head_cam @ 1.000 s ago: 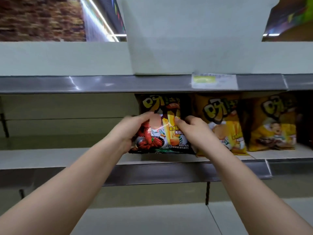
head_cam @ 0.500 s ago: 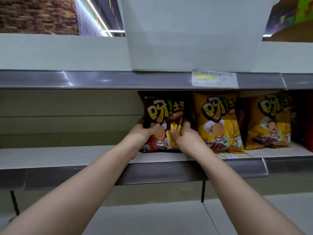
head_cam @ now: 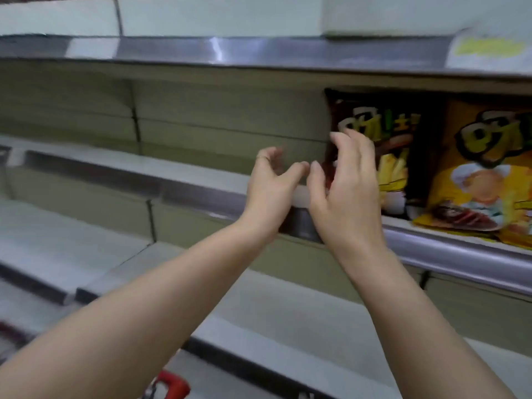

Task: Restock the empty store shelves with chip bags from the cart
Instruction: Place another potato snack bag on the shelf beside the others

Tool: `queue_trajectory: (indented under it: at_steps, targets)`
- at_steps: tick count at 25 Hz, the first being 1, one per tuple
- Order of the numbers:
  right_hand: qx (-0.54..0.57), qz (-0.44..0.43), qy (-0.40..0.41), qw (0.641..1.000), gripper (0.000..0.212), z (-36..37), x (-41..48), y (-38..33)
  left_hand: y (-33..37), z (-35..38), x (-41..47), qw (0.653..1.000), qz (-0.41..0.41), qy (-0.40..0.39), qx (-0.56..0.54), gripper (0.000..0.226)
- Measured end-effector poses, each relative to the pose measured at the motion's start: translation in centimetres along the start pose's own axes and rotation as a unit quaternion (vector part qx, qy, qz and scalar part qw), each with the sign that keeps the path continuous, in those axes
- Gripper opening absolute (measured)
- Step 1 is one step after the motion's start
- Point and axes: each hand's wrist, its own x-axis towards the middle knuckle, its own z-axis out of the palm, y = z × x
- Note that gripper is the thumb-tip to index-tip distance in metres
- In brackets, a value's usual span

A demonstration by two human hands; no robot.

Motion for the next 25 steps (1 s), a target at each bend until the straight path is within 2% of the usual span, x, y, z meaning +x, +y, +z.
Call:
queue_trajectory:
  at_steps: [2,5,9,13,17,20,22,25]
  targets:
    - [0.098,-0.028,-0.010,0.995,0.035,2.5,-1.5,-3.2,-0.8,-4.2,-1.9,0.998,0.030,0.046,0.004,0.034]
    - [0.236,-0.031,-0.067,0.969,0.029,6.9,-4.0,-8.5,-2.3,-11.7,-4.4,0.988,0.024,0.140,0.051,0.031]
    - [0.354,-0.024,-0.163,0.920,0.026,13.1,-7.8,-16.2,-4.6,-22.7,-7.4,0.954,-0.045,0.270,0.123,0.028]
    - [0.424,-0.013,-0.291,0.858,0.025,18.8,-12.6,-24.1,-7.2,-33.5,-10.8,0.916,-0.102,0.357,0.151,0.026]
    - [0.370,0.008,-0.503,0.781,0.021,25.9,-19.5,-31.0,-11.3,-43.5,-14.2,0.876,-0.213,0.406,0.148,0.017]
    - [0.267,-0.006,-0.658,0.704,0.024,31.3,-26.4,-33.8,-15.6,-49.0,-16.8,0.853,-0.341,0.371,0.134,0.011]
    - [0.204,-0.026,-0.728,0.654,0.025,34.2,-31.2,-34.3,-18.9,-51.3,-18.2,0.830,-0.414,0.360,0.104,0.007]
    - [0.130,-0.039,-0.810,0.571,0.024,37.5,-38.0,-33.9,-24.1,-53.5,-20.5,0.786,-0.476,0.385,0.083,0.013]
